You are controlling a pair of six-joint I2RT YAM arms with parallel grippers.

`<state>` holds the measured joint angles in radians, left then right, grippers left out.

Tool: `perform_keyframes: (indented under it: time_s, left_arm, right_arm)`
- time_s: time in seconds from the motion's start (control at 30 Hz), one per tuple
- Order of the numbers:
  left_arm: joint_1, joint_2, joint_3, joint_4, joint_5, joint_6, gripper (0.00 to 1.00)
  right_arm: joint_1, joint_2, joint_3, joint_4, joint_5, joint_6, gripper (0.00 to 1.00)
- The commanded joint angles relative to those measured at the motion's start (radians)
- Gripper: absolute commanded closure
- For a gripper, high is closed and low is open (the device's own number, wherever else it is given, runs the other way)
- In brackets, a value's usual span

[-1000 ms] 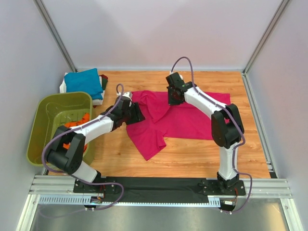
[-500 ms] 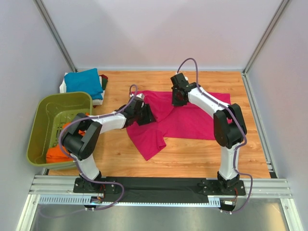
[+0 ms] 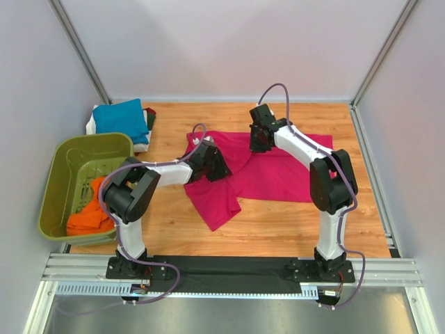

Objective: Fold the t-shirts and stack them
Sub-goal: Fold the tshirt

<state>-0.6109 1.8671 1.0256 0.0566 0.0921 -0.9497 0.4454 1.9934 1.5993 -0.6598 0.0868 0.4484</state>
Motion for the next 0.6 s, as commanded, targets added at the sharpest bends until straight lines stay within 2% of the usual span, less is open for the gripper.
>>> perform_keyframes:
  time_s: [0.0, 0.2, 0.33, 0.57]
  left_arm:
    - [-0.006, 0.03, 0.045, 0.028, -0.049, -0.052, 0.54]
    - [-0.007, 0.041, 0.059, 0.017, -0.091, -0.089, 0.61]
    - [-0.012, 0.026, 0.059, 0.005, -0.091, -0.095, 0.61]
    - [-0.021, -0.068, 0.037, -0.09, -0.164, -0.101, 0.53]
  right_arm:
    - [-0.011, 0.001, 0.002, 0.046, -0.018, 0.001, 1.0]
    - [-0.013, 0.001, 0.005, 0.048, -0.025, -0.005, 1.0]
    - [-0.013, 0.007, 0.013, 0.048, -0.033, -0.007, 1.0]
    - [-0.013, 0.015, 0.017, 0.045, -0.032, -0.01, 1.0]
